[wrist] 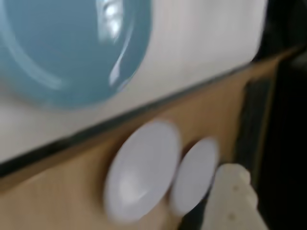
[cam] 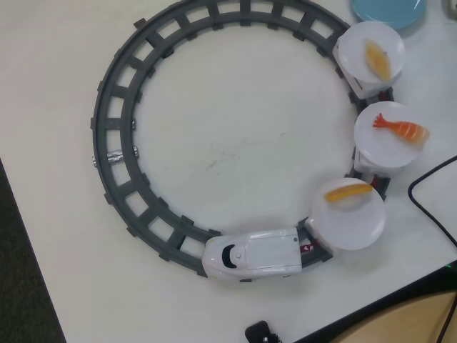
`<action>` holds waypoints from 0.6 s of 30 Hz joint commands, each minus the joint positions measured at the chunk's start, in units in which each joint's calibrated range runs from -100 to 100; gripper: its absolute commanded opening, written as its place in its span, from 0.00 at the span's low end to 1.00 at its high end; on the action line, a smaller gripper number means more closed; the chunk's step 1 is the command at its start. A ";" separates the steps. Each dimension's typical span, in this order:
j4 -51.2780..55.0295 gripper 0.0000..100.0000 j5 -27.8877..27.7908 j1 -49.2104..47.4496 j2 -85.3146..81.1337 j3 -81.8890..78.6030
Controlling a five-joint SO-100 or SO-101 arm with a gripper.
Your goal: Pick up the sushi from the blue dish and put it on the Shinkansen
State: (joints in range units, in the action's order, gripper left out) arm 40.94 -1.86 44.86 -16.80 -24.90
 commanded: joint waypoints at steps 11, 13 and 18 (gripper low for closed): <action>-16.51 0.39 0.76 5.32 -33.26 -46.82; -16.51 0.39 0.76 4.96 -39.19 -51.13; -14.54 0.39 0.76 4.96 -53.14 -61.73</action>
State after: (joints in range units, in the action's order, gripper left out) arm 25.46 -1.33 50.37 -59.33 -80.91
